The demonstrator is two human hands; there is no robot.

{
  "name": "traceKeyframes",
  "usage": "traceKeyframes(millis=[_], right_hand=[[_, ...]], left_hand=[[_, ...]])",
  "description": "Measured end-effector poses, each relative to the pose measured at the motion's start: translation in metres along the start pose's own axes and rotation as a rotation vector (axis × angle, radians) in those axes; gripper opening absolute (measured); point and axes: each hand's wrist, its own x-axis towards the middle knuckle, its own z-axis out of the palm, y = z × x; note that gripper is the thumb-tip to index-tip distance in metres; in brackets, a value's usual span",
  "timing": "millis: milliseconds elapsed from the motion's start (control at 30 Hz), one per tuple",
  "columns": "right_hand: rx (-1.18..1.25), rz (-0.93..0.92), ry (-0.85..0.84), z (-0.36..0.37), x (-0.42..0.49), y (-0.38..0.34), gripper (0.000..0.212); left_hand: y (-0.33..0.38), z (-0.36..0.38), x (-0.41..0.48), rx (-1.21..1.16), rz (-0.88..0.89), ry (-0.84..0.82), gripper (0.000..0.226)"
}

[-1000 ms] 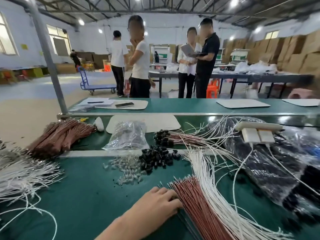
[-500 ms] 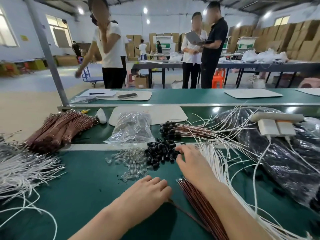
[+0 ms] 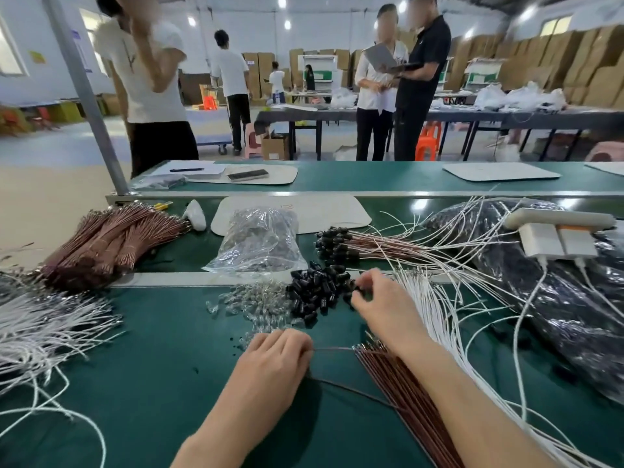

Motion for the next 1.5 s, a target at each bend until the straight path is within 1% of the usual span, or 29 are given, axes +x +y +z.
traceKeyframes(millis=[67,133,200,233,267,333,433,567,767,900,1033,1167,1367,1500], right_hand=[[0.378,0.077,0.086,-0.016,-0.006,0.004,0.016],[0.811,0.189,0.114,-0.027,-0.018,0.002,0.021],[1.314,0.284,0.045,-0.025,-0.031,-0.003,0.024],[1.51,0.333,0.002,-0.022,-0.037,-0.005,0.025],[1.646,0.378,-0.031,-0.019,-0.042,-0.008,0.027],[1.782,0.419,-0.079,-0.013,-0.047,-0.013,0.027],[1.861,0.442,-0.087,-0.012,-0.05,-0.017,0.026],[1.901,0.468,-0.103,-0.012,-0.051,-0.019,0.032],[1.901,0.467,-0.123,-0.013,-0.049,-0.02,0.031],[1.896,0.462,-0.131,-0.011,-0.049,-0.019,0.027],[1.867,0.444,-0.145,-0.007,-0.048,-0.017,0.027],[1.87,0.416,-0.139,-0.006,-0.047,-0.012,0.021],[1.845,0.409,-0.154,-0.003,-0.047,-0.012,0.019],[1.839,0.395,-0.143,-0.007,-0.047,-0.013,0.017]], left_hand=[[-0.001,-0.004,0.005,-0.06,-0.057,0.098,0.011],[0.001,-0.01,0.01,-0.148,-0.123,0.177,0.004],[0.002,-0.012,0.01,-0.227,-0.175,0.215,0.003],[0.001,-0.012,0.008,-0.248,-0.187,0.216,0.003],[0.0,-0.012,0.005,-0.256,-0.196,0.211,0.004],[-0.004,-0.01,-0.001,-0.253,-0.21,0.196,0.004],[-0.007,-0.009,-0.005,-0.278,-0.23,0.191,0.004],[-0.006,-0.008,-0.003,-0.306,-0.265,0.181,0.004],[-0.006,-0.008,-0.003,-0.296,-0.253,0.173,0.003],[-0.006,-0.007,-0.003,-0.298,-0.257,0.166,0.001],[-0.006,-0.007,-0.004,-0.291,-0.26,0.164,0.003],[-0.004,-0.008,-0.003,-0.289,-0.26,0.169,0.006],[-0.005,-0.009,-0.003,-0.286,-0.256,0.168,0.009],[-0.005,-0.009,-0.002,-0.268,-0.248,0.157,0.006]])
